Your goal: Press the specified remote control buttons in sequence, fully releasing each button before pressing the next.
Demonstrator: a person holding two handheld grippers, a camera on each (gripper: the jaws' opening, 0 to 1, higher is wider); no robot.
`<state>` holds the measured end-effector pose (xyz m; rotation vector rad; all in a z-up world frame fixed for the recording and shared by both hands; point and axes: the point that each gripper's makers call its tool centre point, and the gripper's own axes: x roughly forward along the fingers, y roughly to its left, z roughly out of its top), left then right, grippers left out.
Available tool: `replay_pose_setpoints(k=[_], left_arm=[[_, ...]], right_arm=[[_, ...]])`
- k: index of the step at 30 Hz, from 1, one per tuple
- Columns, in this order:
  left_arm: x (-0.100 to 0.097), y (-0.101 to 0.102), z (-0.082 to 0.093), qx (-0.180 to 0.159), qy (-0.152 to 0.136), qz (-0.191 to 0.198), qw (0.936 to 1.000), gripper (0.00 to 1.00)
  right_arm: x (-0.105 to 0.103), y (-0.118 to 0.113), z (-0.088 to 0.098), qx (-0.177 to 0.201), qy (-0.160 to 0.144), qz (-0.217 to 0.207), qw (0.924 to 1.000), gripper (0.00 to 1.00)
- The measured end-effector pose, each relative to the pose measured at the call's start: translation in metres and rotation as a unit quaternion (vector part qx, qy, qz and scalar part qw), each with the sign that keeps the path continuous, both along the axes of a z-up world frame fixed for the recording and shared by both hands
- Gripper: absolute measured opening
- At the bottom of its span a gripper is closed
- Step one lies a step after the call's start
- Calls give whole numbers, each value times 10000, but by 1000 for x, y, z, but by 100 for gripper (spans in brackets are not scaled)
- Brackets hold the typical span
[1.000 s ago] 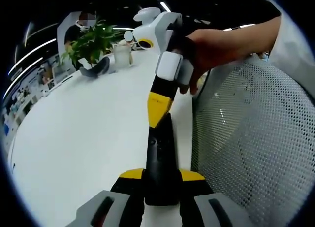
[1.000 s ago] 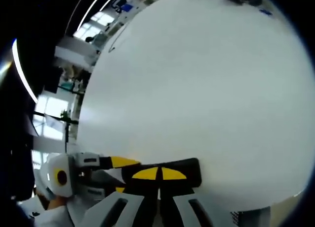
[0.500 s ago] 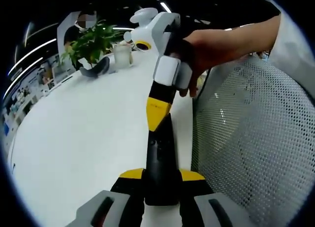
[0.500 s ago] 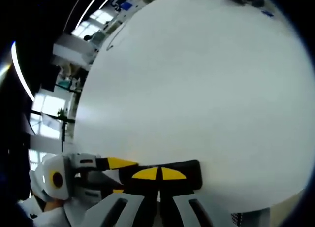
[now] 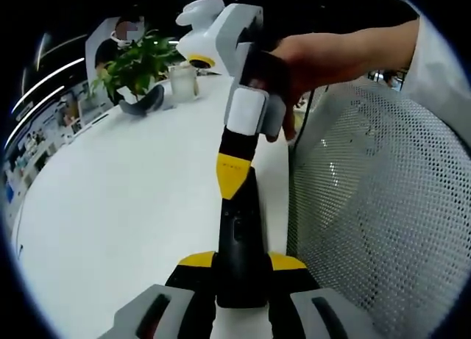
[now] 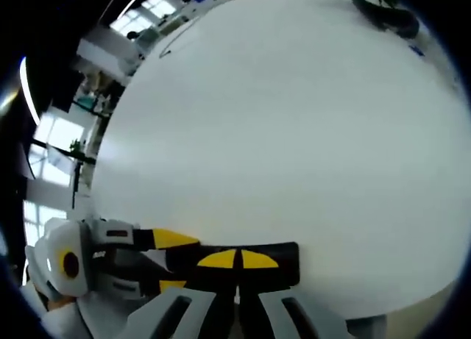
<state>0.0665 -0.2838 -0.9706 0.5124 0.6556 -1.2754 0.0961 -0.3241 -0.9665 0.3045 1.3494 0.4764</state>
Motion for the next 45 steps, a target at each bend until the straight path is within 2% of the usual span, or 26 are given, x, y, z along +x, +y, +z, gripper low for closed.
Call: replay_pose_setpoints(k=[5, 8, 13, 17, 18, 22, 32, 34, 39, 45], left_arm=[[0, 0, 0, 7, -3, -10, 10000, 24], [0, 0, 0, 4, 1, -15, 10000, 24], [0, 0, 0, -1, -5, -24, 10000, 24], [1, 0, 0, -1, -12, -42, 10000, 24], [1, 0, 0, -2, -12, -44, 10000, 24], [1, 0, 0, -3, -10, -39, 10000, 24], [0, 0, 0, -2, -11, -36, 10000, 24], [0, 0, 0, -4, -11, -35, 10000, 24], [-1, 0, 0, -8, -9, -41, 10000, 24], [-2, -1, -1, -19, 0, -31, 10000, 24]], right_arm=[[-1, 0, 1, -14, -85, 190, 9998, 0], [-2, 0, 2, 28, -29, 308, 9995, 0], [-3, -1, 4, -204, -55, 703, 9973, 0], [0, 1, 11, -87, -11, 678, 9977, 0], [-2, 3, 12, -37, 112, 691, 9975, 0], [-9, 4, 10, -132, 229, 843, 9961, 0], [-16, 6, 5, -277, 250, 991, 9944, 0], [-18, 3, 1, -454, 259, 1111, 9924, 0], [-20, 4, 1, -628, 125, 1256, 9900, 0], [-20, 2, -1, -798, 112, 1229, 9891, 0]])
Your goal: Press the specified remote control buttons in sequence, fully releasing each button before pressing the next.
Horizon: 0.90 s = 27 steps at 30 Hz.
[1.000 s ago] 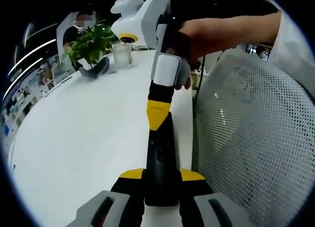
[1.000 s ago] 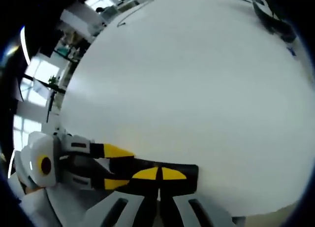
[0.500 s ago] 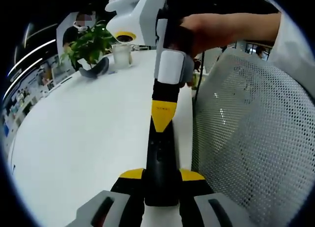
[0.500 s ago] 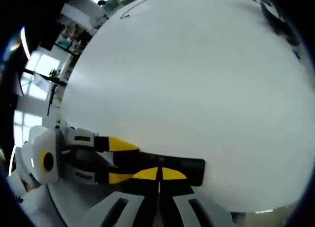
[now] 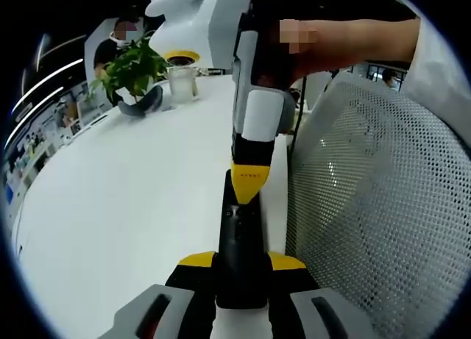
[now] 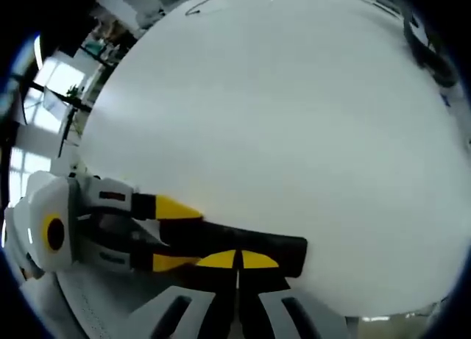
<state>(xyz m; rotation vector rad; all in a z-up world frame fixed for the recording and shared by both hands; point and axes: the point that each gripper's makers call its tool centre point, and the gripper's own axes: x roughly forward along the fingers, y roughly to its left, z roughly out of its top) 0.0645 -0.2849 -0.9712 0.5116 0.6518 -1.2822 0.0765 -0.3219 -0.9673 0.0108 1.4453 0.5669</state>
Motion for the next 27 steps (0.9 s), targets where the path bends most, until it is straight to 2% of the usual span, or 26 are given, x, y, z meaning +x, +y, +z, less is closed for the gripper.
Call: replay_pose_setpoints(k=[5, 14, 22, 27], left_arm=[[0, 0, 0, -18, 14, 7, 10000, 24], [-1, 0, 0, -21, -7, -21, 10000, 24], [-1, 0, 0, -31, 2, -27, 10000, 24], [-1, -1, 0, -27, 11, -44, 10000, 24]], right_arm=[[0, -1, 0, -50, -15, -164, 9999, 0], [0, -1, 0, 26, 172, -113, 9998, 0], [-3, -1, 2, 144, 134, -82, 9998, 0], [-14, -4, 0, -26, 324, 163, 9993, 0]])
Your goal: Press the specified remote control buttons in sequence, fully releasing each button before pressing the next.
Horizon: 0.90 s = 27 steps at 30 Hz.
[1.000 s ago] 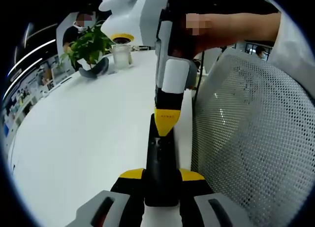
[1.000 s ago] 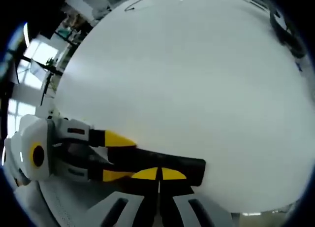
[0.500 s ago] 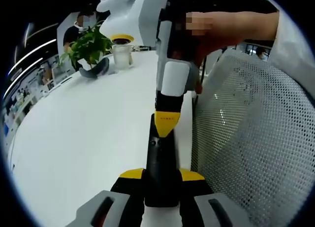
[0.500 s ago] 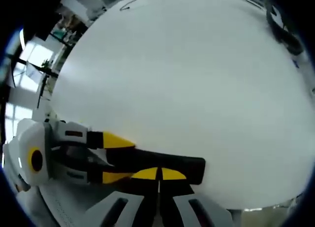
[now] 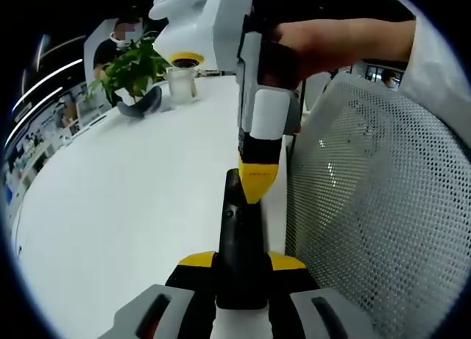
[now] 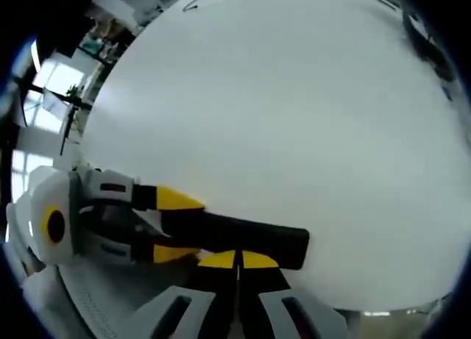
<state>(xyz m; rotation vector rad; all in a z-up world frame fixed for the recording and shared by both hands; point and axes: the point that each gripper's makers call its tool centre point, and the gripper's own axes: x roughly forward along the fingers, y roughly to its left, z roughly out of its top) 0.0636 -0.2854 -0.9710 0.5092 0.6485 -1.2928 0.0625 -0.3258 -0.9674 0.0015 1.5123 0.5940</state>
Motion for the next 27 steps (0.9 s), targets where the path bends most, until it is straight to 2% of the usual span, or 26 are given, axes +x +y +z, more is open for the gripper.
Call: replay_pose_setpoints(k=[4, 15, 27], left_arm=[[0, 0, 0, 2, -1, -1, 10000, 24], [1, 0, 1, 3, -21, -32, 10000, 24], [0, -1, 0, 24, -20, -69, 10000, 24]], right_arm=[[0, -1, 1, 9, -62, -6, 10000, 0], [0, -3, 0, -47, 11, 18, 10000, 0], [-1, -4, -3, 96, 146, -263, 9995, 0]])
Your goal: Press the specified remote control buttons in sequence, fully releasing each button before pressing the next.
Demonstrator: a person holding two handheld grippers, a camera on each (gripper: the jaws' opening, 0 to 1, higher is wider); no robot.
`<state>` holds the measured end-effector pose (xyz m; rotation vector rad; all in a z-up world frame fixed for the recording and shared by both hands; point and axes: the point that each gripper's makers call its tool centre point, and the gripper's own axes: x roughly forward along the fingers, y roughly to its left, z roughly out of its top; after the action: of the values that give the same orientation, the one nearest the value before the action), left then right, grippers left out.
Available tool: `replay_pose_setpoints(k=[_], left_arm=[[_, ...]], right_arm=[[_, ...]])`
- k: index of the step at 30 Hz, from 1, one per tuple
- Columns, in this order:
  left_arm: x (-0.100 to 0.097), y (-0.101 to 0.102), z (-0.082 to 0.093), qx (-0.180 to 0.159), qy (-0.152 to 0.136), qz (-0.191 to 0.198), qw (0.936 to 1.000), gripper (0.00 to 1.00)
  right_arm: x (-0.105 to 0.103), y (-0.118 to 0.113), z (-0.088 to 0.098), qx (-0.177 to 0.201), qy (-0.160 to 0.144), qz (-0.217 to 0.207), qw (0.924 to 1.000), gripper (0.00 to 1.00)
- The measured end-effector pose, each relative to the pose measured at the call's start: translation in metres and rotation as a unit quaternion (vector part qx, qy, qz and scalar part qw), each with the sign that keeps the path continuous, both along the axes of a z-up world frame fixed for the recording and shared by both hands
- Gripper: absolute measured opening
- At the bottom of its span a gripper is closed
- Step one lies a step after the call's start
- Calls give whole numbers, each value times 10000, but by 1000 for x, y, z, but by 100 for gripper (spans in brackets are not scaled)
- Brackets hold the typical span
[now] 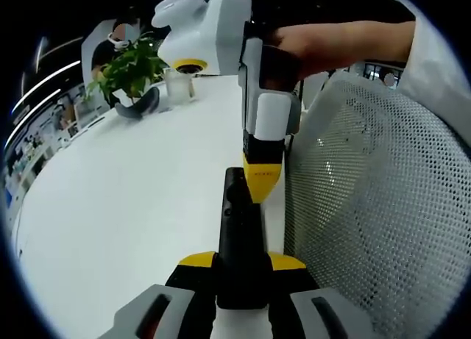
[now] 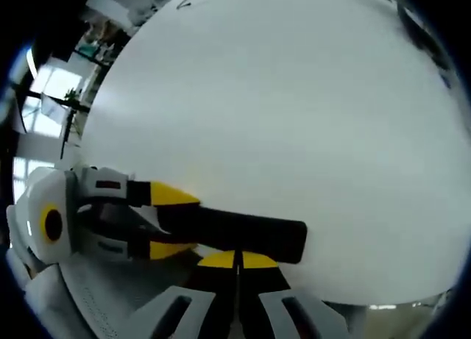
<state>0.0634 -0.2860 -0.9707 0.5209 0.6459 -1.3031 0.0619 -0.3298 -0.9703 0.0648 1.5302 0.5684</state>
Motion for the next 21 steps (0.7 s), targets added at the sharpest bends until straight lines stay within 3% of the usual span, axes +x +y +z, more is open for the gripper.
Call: replay_pose_setpoints(k=[6, 12, 17, 21], left_arm=[[0, 0, 0, 9, 1, -11, 10000, 24], [0, 0, 0, 18, -7, -26, 10000, 24], [0, 0, 0, 15, -8, -34, 10000, 24], [0, -1, 0, 11, -6, -39, 10000, 24]], right_arm=[[0, 0, -1, -106, 62, 3, 9999, 0], [0, -2, -1, 91, 207, -206, 9995, 0], [-1, -1, 2, 223, 107, -175, 9995, 0], [2, -4, 2, -38, -79, 31, 10000, 0]])
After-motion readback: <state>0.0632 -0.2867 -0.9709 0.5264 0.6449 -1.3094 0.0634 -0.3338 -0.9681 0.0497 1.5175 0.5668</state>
